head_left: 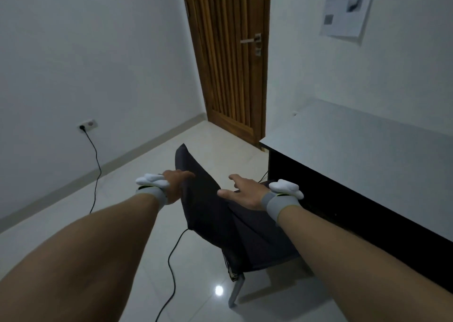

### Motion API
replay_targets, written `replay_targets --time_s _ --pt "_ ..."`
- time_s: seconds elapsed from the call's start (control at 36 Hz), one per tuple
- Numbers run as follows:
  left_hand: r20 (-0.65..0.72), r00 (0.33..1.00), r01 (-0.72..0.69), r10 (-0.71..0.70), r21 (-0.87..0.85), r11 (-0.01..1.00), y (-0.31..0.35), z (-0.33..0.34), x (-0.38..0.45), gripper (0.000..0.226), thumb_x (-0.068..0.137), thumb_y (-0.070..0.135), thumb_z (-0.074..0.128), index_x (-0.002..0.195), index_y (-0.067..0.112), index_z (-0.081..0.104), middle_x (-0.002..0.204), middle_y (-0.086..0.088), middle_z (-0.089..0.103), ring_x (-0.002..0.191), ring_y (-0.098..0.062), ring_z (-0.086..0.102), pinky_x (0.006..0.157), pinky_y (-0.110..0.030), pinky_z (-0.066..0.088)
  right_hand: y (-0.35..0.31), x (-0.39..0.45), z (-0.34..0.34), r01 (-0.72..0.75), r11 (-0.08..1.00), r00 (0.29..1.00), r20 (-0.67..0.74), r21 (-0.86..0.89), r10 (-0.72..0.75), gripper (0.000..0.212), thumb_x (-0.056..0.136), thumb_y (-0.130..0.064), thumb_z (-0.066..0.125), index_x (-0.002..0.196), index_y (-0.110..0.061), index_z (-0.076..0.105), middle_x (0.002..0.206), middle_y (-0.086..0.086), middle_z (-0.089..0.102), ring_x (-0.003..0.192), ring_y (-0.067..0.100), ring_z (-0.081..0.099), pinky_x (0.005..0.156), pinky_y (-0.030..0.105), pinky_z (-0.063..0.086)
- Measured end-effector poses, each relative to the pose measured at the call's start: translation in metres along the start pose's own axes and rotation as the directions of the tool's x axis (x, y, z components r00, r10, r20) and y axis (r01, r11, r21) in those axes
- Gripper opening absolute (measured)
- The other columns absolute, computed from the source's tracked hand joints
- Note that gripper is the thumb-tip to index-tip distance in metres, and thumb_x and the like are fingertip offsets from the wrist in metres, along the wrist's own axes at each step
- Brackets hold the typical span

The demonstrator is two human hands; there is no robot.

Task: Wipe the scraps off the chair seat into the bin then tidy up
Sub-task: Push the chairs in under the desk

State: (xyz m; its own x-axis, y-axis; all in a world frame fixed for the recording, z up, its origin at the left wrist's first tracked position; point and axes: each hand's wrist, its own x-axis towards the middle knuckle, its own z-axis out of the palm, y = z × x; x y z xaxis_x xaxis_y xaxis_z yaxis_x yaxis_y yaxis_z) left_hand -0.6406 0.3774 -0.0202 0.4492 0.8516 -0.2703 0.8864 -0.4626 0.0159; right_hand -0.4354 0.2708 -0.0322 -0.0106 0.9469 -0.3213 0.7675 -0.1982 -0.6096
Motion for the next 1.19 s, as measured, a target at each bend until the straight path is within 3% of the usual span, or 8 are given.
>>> replay_targets --time_s 0.14,0.36,0.44,0.58,0.67,0.81,1.0,1.19 --pt "0.03 0.997 -0.078 0.078 0.019 0.997 -0.031 0.007 0.043 0.081 0.081 -0.008 0.046 0.145 0.038 0.032 0.156 0.002 0.031 0.145 -0.024 0.028 0.114 -0.036 0.034 -0.026 0.049 0.022 -0.015 1.0 0.999 0.033 0.021 0.014 0.086 0.088 -0.062 0.049 0.151 -0.01 0.022 0.153 0.014 0.038 0.139 0.031 0.039 0.11 0.038 0.035" --pt "0.124 0.983 -0.148 0.133 0.121 0.982 -0.062 0.008 0.103 0.089 0.084 -0.001 0.056 0.15 0.043 0.016 0.164 0.006 -0.002 0.152 -0.023 0.0 0.123 -0.044 0.016 -0.049 0.117 0.036 -0.029 0.999 0.996 0.08 0.032 0.026 0.092 0.087 -0.064 0.046 0.153 -0.009 0.015 0.161 0.01 0.024 0.146 0.027 0.029 0.116 0.038 0.03" --pt "0.113 0.983 -0.163 0.146 0.154 0.975 -0.074 0.008 0.126 0.089 0.082 0.008 0.064 0.149 0.045 0.018 0.164 0.007 -0.003 0.152 -0.024 -0.002 0.123 -0.046 0.016 -0.054 0.139 0.039 -0.049 0.998 0.996 0.079 0.043 0.046 0.097 0.083 -0.067 0.051 0.152 -0.008 0.018 0.158 0.011 0.03 0.143 0.028 0.034 0.114 0.038 0.033" --pt "0.147 0.971 -0.208 0.189 0.132 0.969 -0.092 0.019 0.152 0.097 0.068 0.036 0.081 0.145 0.048 0.023 0.163 0.01 -0.005 0.151 -0.024 -0.007 0.122 -0.051 0.013 -0.061 0.158 0.055 -0.146 0.989 0.959 0.246 0.003 0.141 0.119 0.066 -0.071 0.067 0.153 -0.013 0.01 0.157 0.01 0.031 0.141 0.028 0.037 0.113 0.04 0.036" --pt "0.105 0.942 -0.33 0.318 0.133 0.934 -0.097 0.018 0.171 0.088 0.064 0.041 0.082 0.137 0.048 0.033 0.162 0.012 0.003 0.151 -0.025 -0.007 0.121 -0.054 0.01 -0.071 0.164 0.068 -0.236 0.971 0.954 0.185 -0.017 0.235 0.119 0.07 -0.059 0.073 0.153 -0.01 0.002 0.155 0.018 0.027 0.14 0.034 0.034 0.112 0.044 0.037" --pt "0.145 0.932 -0.354 0.332 0.167 0.92 -0.096 0.015 0.18 0.084 0.061 0.047 0.082 0.133 0.045 0.039 0.163 0.01 0.006 0.151 -0.026 -0.01 0.122 -0.054 0.008 -0.075 0.165 0.084 -0.238 0.966 0.954 0.161 -0.105 0.252 0.113 0.078 -0.04 0.072 0.153 -0.015 -0.009 0.157 0.019 0.019 0.14 0.041 0.031 0.111 0.045 0.036" --pt "0.11 0.891 -0.455 0.441 0.232 0.86 -0.095 0.008 0.173 0.077 0.059 0.06 0.077 0.125 0.04 0.044 0.141 0.01 0.04 0.136 -0.023 0.024 0.106 -0.051 0.033 -0.078 0.158 0.087 -0.267 0.955 0.954 0.104 -0.126 0.28 0.111 0.079 -0.036 0.071 0.154 -0.019 -0.009 0.154 0.015 0.028 0.135 0.038 0.04 0.106 0.043 0.043" --pt "0.182 0.783 -0.618 0.595 0.345 0.707 -0.081 0.023 0.148 0.073 0.045 0.078 0.068 0.103 0.038 0.05 0.112 0.005 0.049 0.116 -0.021 0.044 0.104 -0.042 0.03 -0.075 0.1 0.106 -0.34 0.939 0.94 0.052 0.043 0.338 0.1 0.076 -0.024 0.073 0.153 -0.028 0.009 0.146 0.007 0.045 0.127 0.03 0.05 0.103 0.04 0.046"
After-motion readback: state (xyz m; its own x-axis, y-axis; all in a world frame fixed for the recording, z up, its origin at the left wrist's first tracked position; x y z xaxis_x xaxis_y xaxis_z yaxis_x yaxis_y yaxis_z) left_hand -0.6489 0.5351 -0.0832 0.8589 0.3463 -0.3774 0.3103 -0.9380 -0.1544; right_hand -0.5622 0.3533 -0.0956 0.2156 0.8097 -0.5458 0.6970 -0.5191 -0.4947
